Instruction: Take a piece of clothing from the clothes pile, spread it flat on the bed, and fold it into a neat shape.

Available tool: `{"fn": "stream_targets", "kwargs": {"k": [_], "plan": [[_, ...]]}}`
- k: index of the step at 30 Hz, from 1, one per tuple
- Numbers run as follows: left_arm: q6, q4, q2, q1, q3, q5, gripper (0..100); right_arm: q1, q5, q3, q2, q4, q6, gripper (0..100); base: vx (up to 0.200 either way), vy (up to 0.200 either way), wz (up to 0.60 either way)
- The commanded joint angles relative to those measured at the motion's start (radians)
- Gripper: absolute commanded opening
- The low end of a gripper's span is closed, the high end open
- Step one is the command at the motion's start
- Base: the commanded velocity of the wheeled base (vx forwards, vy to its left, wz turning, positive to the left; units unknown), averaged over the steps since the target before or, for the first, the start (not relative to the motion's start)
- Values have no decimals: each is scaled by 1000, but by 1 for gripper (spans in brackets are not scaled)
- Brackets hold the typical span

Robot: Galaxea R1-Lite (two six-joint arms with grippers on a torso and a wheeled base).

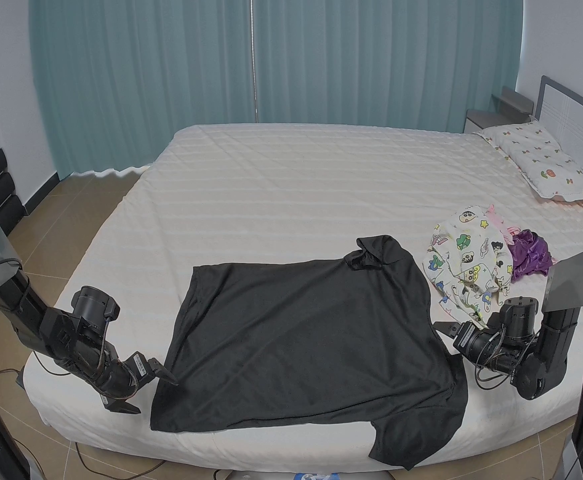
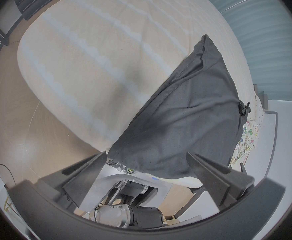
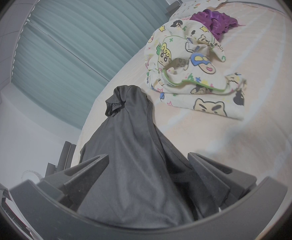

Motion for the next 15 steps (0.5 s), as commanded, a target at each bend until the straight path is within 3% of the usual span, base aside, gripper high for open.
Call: {"fn": "stream_targets", "kwargs": {"k": [1, 8, 15], "plan": [[-1, -1, 3, -1, -2, 2, 100, 0, -1, 2, 6, -2, 2, 100, 0, 0, 0], [-5, -1, 3, -1, -6, 1, 100, 2, -1, 4, 9, 0, 0, 100, 0, 0, 0], [-8, 1, 1, 0, -5, -1, 100, 2, -1, 5, 9, 0, 2, 100, 0, 200, 0]]}}
